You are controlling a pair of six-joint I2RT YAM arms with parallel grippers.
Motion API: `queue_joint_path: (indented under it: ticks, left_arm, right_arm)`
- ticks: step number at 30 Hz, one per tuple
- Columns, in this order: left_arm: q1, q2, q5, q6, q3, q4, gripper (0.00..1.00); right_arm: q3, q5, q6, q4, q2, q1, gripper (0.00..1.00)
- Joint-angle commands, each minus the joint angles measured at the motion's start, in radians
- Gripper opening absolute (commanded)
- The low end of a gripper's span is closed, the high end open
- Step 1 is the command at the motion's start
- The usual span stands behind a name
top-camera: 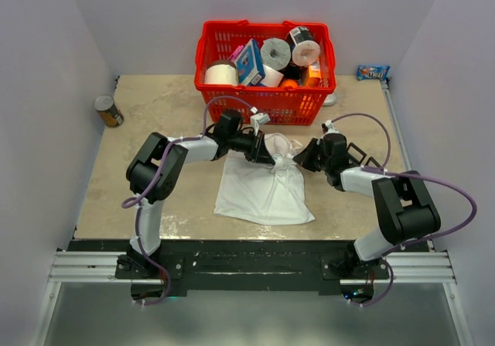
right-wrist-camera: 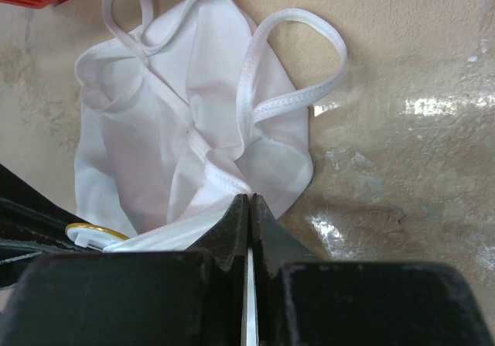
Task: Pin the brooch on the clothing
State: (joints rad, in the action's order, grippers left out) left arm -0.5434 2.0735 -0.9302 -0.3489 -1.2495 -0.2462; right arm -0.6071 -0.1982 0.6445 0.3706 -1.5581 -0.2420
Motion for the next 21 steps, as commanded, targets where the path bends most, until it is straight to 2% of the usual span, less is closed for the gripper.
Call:
queue_joint_path:
  ticks: [1, 4, 5, 6, 7, 8, 9, 11, 14, 15, 19, 21]
  left_arm:
    - [0.007, -0.046, -0.006, 0.007, -0.005, -0.013, 0.00]
    - [0.003, -0.046, 0.037, 0.034, -0.021, 0.033, 0.01]
    - [0.003, -0.047, 0.050, 0.039, -0.025, 0.042, 0.08]
    - [0.003, -0.052, 0.092, 0.060, -0.037, 0.059, 0.34]
    - [0.005, -0.059, 0.120, 0.074, -0.044, 0.099, 0.46]
    - [0.003, -0.067, 0.148, 0.088, -0.047, 0.116, 0.56]
    - [0.003, -0.087, 0.215, 0.120, -0.053, 0.134, 0.84]
    - [0.003, -0.118, 0.287, 0.148, -0.054, 0.189, 0.98]
    - [0.002, -0.194, 0.447, 0.162, -0.044, 0.245, 0.99]
    - [0.000, -0.237, 0.540, 0.151, -0.044, 0.260, 0.99]
    - [-0.007, -0.374, 0.727, 0.093, 0.016, 0.404, 0.99]
    - [-0.007, -0.491, 0.825, 0.045, 0.154, 0.416, 1.00]
  right_arm:
    - [-0.019, 0.040, -0.042, -0.015, 0.059, 0.003, 0.00]
    - [-0.049, 0.048, -0.057, -0.047, 0.081, 0.004, 0.01]
    - [-0.057, 0.057, -0.066, -0.076, 0.089, 0.004, 0.07]
    - [-0.065, 0.068, -0.072, -0.091, 0.095, 0.004, 0.14]
    - [-0.081, 0.092, -0.078, -0.110, 0.108, 0.004, 0.23]
    - [-0.088, 0.103, -0.091, -0.143, 0.118, 0.003, 0.41]
    - [-0.094, 0.112, -0.097, -0.160, 0.127, 0.004, 0.49]
    - [-0.106, 0.137, -0.115, -0.211, 0.168, 0.004, 0.59]
    - [-0.108, 0.166, -0.132, -0.287, 0.231, 0.004, 0.66]
    - [-0.105, 0.163, -0.137, -0.312, 0.242, 0.003, 0.69]
    - [-0.103, 0.186, -0.151, -0.487, 0.320, -0.008, 0.68]
    - [-0.097, 0.195, -0.147, -0.585, 0.378, -0.017, 0.65]
